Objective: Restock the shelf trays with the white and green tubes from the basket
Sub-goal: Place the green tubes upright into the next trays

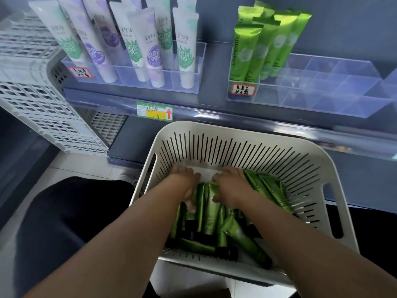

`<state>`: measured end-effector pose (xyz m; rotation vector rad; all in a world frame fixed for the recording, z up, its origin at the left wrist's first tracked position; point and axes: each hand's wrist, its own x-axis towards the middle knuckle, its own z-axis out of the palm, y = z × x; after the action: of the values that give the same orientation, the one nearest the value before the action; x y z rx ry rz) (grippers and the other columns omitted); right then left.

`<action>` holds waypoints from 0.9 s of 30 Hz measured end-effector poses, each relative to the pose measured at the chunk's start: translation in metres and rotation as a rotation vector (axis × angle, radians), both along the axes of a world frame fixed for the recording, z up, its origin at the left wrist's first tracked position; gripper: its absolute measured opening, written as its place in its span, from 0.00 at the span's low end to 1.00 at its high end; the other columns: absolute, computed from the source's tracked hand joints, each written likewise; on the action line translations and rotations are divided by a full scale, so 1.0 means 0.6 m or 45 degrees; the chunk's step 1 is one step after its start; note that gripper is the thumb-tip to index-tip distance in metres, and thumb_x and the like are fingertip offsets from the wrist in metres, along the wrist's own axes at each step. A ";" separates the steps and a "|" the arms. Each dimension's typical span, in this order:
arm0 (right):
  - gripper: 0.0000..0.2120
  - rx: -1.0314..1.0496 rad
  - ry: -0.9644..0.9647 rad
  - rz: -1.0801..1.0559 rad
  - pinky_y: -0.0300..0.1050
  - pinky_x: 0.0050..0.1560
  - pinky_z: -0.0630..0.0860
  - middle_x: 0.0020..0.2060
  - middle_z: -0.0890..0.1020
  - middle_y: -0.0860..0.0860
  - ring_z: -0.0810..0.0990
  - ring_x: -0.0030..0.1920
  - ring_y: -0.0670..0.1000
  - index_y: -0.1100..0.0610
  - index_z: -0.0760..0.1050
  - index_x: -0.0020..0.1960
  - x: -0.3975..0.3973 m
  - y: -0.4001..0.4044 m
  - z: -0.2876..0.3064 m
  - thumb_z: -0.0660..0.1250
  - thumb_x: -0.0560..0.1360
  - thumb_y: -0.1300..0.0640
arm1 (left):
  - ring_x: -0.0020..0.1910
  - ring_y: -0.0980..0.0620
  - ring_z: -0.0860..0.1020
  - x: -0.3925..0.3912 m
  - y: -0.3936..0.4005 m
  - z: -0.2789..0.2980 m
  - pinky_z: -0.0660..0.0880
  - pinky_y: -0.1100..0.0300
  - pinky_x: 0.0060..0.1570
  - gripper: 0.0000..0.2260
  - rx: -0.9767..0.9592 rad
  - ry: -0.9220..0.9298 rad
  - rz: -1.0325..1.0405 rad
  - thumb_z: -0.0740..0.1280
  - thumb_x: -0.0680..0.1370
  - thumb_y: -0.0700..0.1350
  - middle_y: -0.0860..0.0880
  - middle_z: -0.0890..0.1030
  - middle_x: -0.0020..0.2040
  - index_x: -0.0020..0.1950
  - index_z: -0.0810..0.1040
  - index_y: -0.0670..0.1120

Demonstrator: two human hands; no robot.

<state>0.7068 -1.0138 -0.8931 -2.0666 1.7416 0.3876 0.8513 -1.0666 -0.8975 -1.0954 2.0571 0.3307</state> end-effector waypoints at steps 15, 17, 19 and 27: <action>0.08 -0.099 -0.419 -0.359 0.40 0.47 0.71 0.46 0.82 0.48 0.80 0.49 0.50 0.54 0.83 0.52 -0.010 0.036 0.093 0.68 0.75 0.55 | 0.53 0.52 0.79 -0.012 0.040 0.115 0.75 0.55 0.58 0.08 -0.135 0.650 0.269 0.72 0.74 0.48 0.52 0.83 0.48 0.51 0.84 0.50; 0.09 -0.195 -0.386 -0.358 0.43 0.51 0.73 0.50 0.83 0.49 0.80 0.52 0.50 0.53 0.82 0.53 -0.015 0.040 0.118 0.68 0.75 0.53 | 0.45 0.55 0.79 -0.020 0.043 0.142 0.76 0.56 0.57 0.06 -0.104 0.724 0.233 0.71 0.74 0.45 0.53 0.83 0.44 0.50 0.84 0.48; 0.09 -0.310 -0.354 -0.349 0.42 0.50 0.72 0.50 0.84 0.49 0.80 0.51 0.51 0.51 0.83 0.53 -0.030 0.041 0.146 0.68 0.75 0.52 | 0.47 0.54 0.79 -0.030 0.046 0.176 0.72 0.62 0.54 0.08 -0.184 0.760 0.124 0.70 0.75 0.44 0.51 0.84 0.48 0.52 0.84 0.46; 0.06 -0.636 -0.412 -0.402 0.43 0.43 0.76 0.38 0.85 0.57 0.83 0.43 0.55 0.61 0.82 0.40 -0.105 0.027 0.269 0.67 0.71 0.61 | 0.52 0.51 0.80 -0.077 0.047 0.303 0.72 0.63 0.53 0.07 -0.481 1.154 0.182 0.69 0.75 0.40 0.48 0.84 0.51 0.51 0.84 0.43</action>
<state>0.6440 -0.9974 -0.7317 -1.9588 2.0484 -0.4960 0.8054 -1.0382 -0.7157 -1.5000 2.9247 0.6077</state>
